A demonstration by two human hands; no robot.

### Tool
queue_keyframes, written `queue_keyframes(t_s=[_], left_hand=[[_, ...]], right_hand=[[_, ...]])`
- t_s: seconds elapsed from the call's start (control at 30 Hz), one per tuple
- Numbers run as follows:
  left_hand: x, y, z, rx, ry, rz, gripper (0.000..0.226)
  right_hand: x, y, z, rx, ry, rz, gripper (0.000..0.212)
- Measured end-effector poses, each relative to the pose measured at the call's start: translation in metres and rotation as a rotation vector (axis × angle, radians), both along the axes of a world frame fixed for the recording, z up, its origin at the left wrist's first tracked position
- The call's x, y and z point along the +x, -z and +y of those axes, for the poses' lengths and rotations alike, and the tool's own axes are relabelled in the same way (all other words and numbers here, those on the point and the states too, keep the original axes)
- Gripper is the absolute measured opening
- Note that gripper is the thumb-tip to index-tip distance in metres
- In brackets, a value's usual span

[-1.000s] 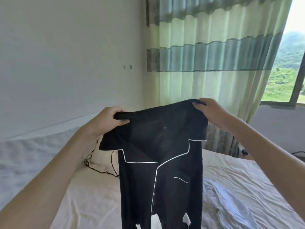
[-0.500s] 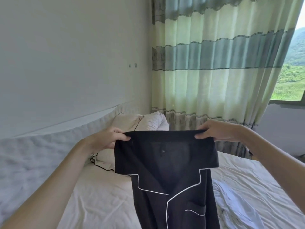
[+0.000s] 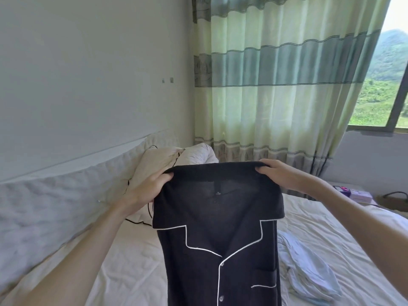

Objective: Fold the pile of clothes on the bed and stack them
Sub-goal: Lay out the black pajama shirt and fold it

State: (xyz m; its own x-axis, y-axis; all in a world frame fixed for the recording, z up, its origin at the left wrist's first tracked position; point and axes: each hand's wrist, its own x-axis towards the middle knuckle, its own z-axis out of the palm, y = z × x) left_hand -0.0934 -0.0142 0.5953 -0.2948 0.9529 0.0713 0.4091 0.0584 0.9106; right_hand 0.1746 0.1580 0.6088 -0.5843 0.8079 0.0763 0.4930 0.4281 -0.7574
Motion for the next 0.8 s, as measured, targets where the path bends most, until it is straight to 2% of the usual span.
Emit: queue_keyframes(t_s=[0.17, 0.3, 0.43, 0.5, 0.6, 0.8], left_hand=[[-0.003, 0.006, -0.001, 0.104, -0.035, 0.133, 0.024], [-0.003, 0.022, -0.002, 0.172, -0.091, 0.088, 0.021], [-0.001, 0.034, 0.004, 0.187, -0.232, 0.158, 0.027], [0.004, 0.033, 0.01, 0.177, -0.281, 0.07, 0.031], [0.013, 0.033, 0.015, 0.092, -0.275, -0.156, 0.023], [0.03, 0.039, 0.009, 0.03, -0.086, -0.372, 0.023]], right_hand=[[0.002, -0.003, 0.0, -0.007, 0.03, 0.11, 0.018], [0.003, 0.001, -0.004, -0.042, -0.029, 0.157, 0.016], [0.007, 0.009, -0.008, 0.18, 0.041, 0.1, 0.017], [0.008, 0.009, -0.01, 0.234, 0.061, 0.12, 0.018], [0.011, 0.01, -0.011, 0.24, 0.068, 0.104, 0.018], [0.024, 0.02, -0.006, 0.039, 0.099, 0.108, 0.02]])
